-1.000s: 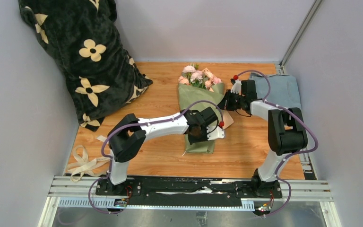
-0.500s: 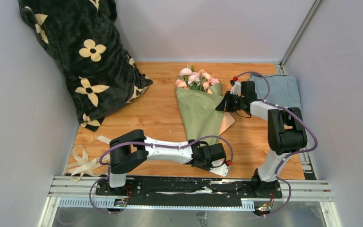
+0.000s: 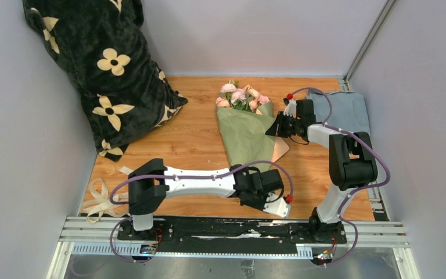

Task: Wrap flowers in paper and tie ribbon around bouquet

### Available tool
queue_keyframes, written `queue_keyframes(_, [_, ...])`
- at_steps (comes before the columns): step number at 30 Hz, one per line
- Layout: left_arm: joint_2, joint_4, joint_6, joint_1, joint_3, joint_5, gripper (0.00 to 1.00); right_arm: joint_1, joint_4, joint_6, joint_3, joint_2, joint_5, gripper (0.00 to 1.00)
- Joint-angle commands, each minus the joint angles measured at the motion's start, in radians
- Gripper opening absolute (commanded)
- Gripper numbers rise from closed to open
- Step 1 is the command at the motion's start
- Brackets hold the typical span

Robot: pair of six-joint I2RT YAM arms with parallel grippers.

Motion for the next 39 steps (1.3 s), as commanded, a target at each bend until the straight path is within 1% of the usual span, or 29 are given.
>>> queue_keyframes(1, [-0.066,0.017,-0.053,0.089,0.088,0.103,0.29,-0.008,-0.008,0.001,0.004,-0.008,0.048,0.0])
queue_keyframes(4, [0.017,0.118,-0.134,0.138,0.103,0.009,0.26,-0.007,-0.017,0.001,0.0,-0.012,0.067,0.0])
queue_keyframes(6, [0.078,0.154,-0.132,0.15,0.121,-0.081,0.26,-0.007,-0.021,0.001,-0.003,-0.011,0.076,0.0])
queue_keyframes(7, [0.105,0.168,-0.119,0.15,0.124,-0.09,0.26,-0.006,-0.025,0.001,-0.003,-0.01,0.08,0.0])
queue_keyframes(9, [0.148,0.18,-0.106,0.149,0.125,-0.083,0.27,-0.005,-0.041,-0.004,0.0,-0.01,0.093,0.05])
queue_keyframes(13, [0.195,0.19,-0.099,0.148,0.1,-0.064,0.29,-0.006,-0.129,-0.04,0.02,-0.034,0.162,0.25])
queue_keyframes(15, [0.203,0.199,-0.096,0.149,0.079,-0.07,0.3,-0.006,-0.193,-0.064,0.026,-0.063,0.236,0.38])
queue_keyframes(16, [0.207,0.201,-0.095,0.149,0.07,-0.069,0.3,-0.006,-0.219,-0.074,0.027,-0.079,0.26,0.42])
queue_keyframes(17, [0.207,0.203,-0.094,0.149,0.063,-0.068,0.3,-0.007,-0.246,-0.083,0.029,-0.095,0.302,0.49])
queue_keyframes(19, [0.209,0.201,-0.093,0.149,0.055,-0.059,0.31,-0.01,-0.294,-0.099,0.031,-0.122,0.352,0.55])
queue_keyframes(23, [0.203,0.199,-0.088,0.149,0.048,-0.059,0.31,-0.02,-0.345,-0.124,0.015,-0.157,0.367,0.57])
queue_keyframes(27, [0.2,0.202,-0.086,0.149,0.046,-0.059,0.32,-0.034,-0.361,-0.121,0.004,-0.163,0.343,0.58])
queue_keyframes(29, [0.2,0.2,-0.086,0.149,0.044,-0.058,0.32,-0.054,-0.353,-0.106,-0.001,-0.148,0.295,0.59])
queue_keyframes(31, [0.199,0.202,-0.085,0.149,0.04,-0.058,0.32,-0.078,-0.33,-0.077,-0.01,-0.118,0.204,0.59])
queue_keyframes(32, [0.2,0.203,-0.084,0.149,0.039,-0.059,0.32,-0.08,-0.317,-0.069,-0.013,-0.103,0.184,0.59])
queue_keyframes(36, [0.2,0.205,-0.082,0.149,0.039,-0.061,0.32,-0.065,-0.206,0.002,-0.067,-0.052,0.062,0.62])
queue_keyframes(39, [0.199,0.205,-0.08,0.149,0.038,-0.06,0.33,-0.038,-0.187,0.003,-0.077,-0.005,0.032,0.63])
